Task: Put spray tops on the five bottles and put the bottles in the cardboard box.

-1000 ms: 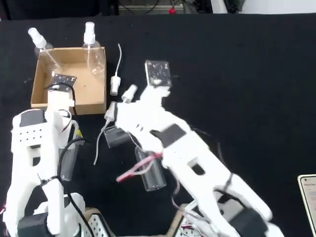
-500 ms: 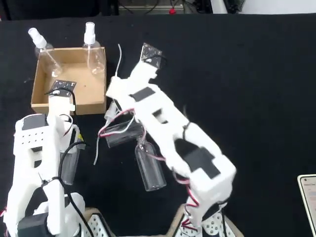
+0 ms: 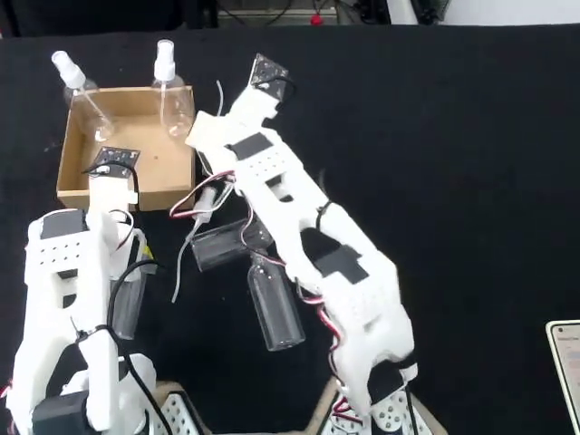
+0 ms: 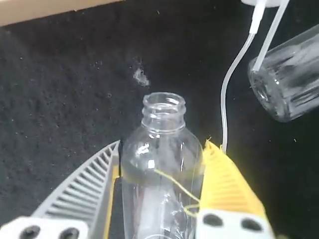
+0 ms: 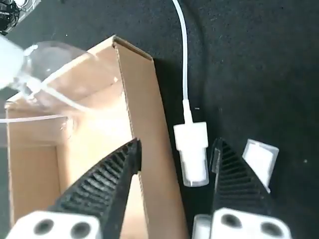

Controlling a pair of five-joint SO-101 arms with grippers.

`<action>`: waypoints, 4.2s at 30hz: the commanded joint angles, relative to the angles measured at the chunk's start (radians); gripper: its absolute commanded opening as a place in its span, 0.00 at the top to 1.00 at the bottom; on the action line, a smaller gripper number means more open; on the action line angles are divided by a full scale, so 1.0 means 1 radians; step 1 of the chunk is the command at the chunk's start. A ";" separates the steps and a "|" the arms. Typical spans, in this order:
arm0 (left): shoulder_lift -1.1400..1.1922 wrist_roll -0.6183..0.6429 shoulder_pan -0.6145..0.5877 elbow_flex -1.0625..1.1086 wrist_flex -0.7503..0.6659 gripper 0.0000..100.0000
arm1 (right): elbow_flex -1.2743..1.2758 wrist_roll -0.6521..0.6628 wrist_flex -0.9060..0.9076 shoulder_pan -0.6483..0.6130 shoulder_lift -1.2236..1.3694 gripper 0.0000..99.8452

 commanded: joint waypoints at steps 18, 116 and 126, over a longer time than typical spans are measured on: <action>-0.032 0.006 -0.007 -0.010 -0.009 0.94 | -0.291 0.204 0.029 0.029 0.262 0.78; -0.032 0.005 -0.008 -0.010 -0.017 0.94 | 0.232 1.947 0.764 0.776 -0.331 0.78; -0.032 0.005 -0.008 -0.010 -0.017 0.94 | 0.262 1.953 0.710 0.715 -0.183 0.78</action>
